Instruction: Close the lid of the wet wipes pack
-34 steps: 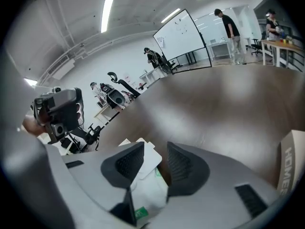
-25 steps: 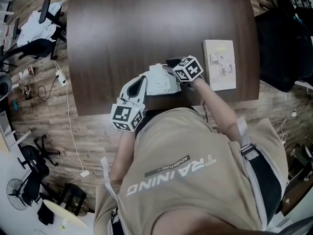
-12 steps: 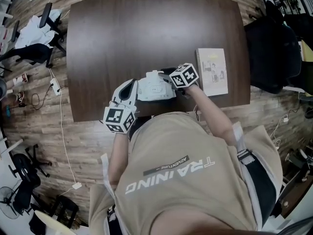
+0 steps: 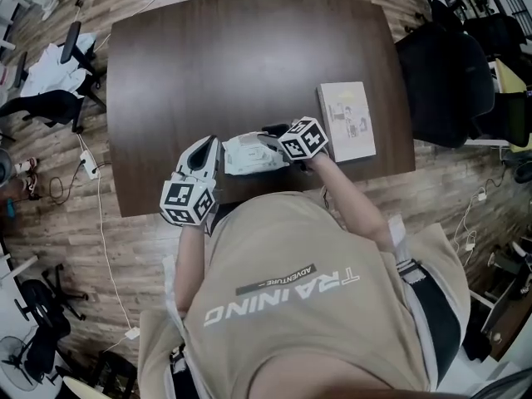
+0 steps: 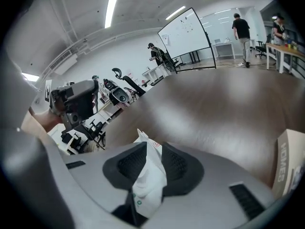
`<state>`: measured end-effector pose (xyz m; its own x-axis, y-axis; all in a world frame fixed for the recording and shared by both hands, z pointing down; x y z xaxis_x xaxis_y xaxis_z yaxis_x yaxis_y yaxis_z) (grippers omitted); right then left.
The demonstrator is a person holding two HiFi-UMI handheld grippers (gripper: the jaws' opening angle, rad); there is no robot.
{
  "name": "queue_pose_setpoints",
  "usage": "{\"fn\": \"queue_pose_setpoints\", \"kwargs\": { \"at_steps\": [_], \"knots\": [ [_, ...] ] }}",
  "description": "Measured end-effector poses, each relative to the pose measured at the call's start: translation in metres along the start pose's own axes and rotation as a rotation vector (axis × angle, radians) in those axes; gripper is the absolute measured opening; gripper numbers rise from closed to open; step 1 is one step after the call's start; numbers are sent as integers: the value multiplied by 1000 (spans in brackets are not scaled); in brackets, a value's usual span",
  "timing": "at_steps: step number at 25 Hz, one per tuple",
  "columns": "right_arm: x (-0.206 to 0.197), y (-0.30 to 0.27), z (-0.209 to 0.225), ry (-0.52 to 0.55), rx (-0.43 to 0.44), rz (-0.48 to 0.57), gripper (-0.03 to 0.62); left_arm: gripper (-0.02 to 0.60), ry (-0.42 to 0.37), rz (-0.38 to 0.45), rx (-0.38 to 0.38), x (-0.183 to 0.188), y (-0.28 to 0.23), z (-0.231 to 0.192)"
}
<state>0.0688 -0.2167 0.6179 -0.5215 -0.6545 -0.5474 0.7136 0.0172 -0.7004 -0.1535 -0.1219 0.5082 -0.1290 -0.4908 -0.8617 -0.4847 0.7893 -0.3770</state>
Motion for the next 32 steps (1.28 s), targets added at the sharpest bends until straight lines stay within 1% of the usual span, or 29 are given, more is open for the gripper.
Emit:
{"fn": "queue_pose_setpoints", "kwargs": {
  "at_steps": [6,11,13,16,18,22,27,29,32],
  "knots": [
    [-13,9,-14,13,14,-4,101,5,-30,-8,-43,2,-1,9],
    [-21,12,-21,27,8,-10,101,5,-11,2,-66,2,0,12],
    [-23,12,-25,40,7,-19,101,5,-9,6,-64,0,2,11],
    [-27,13,-33,89,2,-59,101,5,11,11,-57,-3,4,10],
    [-27,12,-35,130,-14,-84,101,5,12,13,-67,-3,1,9],
    [-31,8,-40,176,-38,-129,101,5,12,6,-84,-7,-2,11],
    [-33,-1,-45,289,-71,-239,101,5,27,1,-87,-11,0,5],
    [-37,-7,-46,309,-76,-272,101,5,38,-9,-91,-14,1,2],
    [-43,-11,-46,309,-79,-281,103,5,59,-15,-97,-17,1,-1]
  ]
}}
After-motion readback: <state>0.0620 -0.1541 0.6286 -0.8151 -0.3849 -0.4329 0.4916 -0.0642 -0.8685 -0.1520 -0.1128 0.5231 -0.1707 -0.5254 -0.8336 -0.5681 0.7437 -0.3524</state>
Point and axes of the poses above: the fingertips, and each gripper's own axes: y backward along the fingers, z to its right, x out of its top, the point moved 9 cm from there along y, backward along the fingers, and after that the axes turned 4 degrees about -z, right-handed, at the moved point
